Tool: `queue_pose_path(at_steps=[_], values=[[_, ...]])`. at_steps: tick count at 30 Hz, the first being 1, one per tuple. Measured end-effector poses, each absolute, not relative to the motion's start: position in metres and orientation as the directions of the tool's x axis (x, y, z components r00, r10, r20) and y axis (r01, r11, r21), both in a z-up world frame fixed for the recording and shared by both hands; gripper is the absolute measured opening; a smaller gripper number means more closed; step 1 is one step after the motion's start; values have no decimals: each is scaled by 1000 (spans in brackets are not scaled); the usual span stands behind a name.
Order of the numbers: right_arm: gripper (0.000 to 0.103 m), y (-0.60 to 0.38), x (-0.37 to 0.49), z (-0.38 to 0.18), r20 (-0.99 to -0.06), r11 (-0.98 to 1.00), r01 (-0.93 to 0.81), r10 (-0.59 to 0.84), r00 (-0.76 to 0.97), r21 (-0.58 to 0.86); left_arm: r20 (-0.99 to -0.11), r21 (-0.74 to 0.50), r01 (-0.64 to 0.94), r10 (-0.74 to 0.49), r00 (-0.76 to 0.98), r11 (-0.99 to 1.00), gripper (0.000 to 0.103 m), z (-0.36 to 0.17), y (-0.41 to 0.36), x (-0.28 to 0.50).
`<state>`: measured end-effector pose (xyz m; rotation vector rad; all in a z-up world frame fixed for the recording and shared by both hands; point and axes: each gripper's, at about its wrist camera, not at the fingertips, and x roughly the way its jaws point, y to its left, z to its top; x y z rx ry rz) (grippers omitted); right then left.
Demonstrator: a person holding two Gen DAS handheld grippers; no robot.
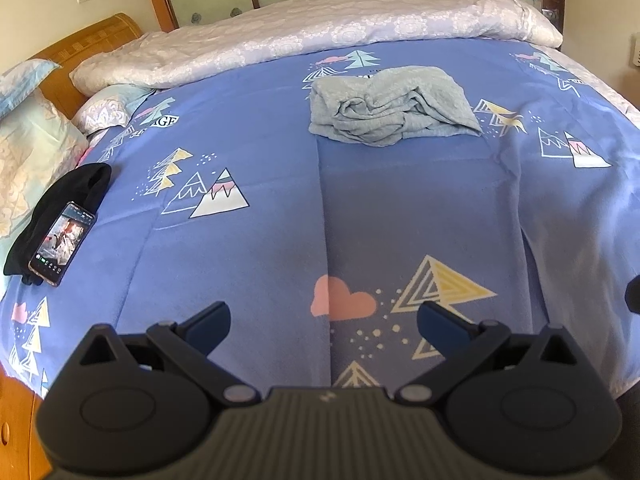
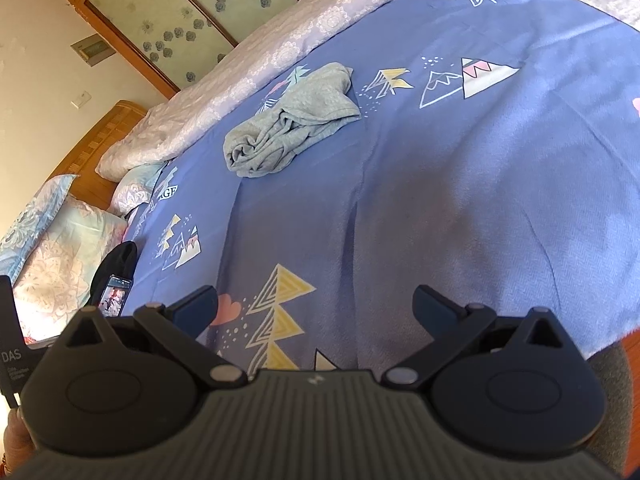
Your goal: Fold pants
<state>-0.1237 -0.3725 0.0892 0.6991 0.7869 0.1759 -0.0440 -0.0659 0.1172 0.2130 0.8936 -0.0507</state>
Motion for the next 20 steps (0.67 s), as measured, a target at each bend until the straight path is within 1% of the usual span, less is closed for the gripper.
queue_pose_path(at_steps=[12, 20], values=[[103, -371, -124, 90, -592, 766, 106, 392, 704, 634, -776, 176, 147, 46, 629, 973, 103, 115, -69, -47], [103, -369, -125, 90, -592, 768, 106, 390, 705, 632, -772, 151, 174, 6, 636, 973, 103, 117, -69, -48]])
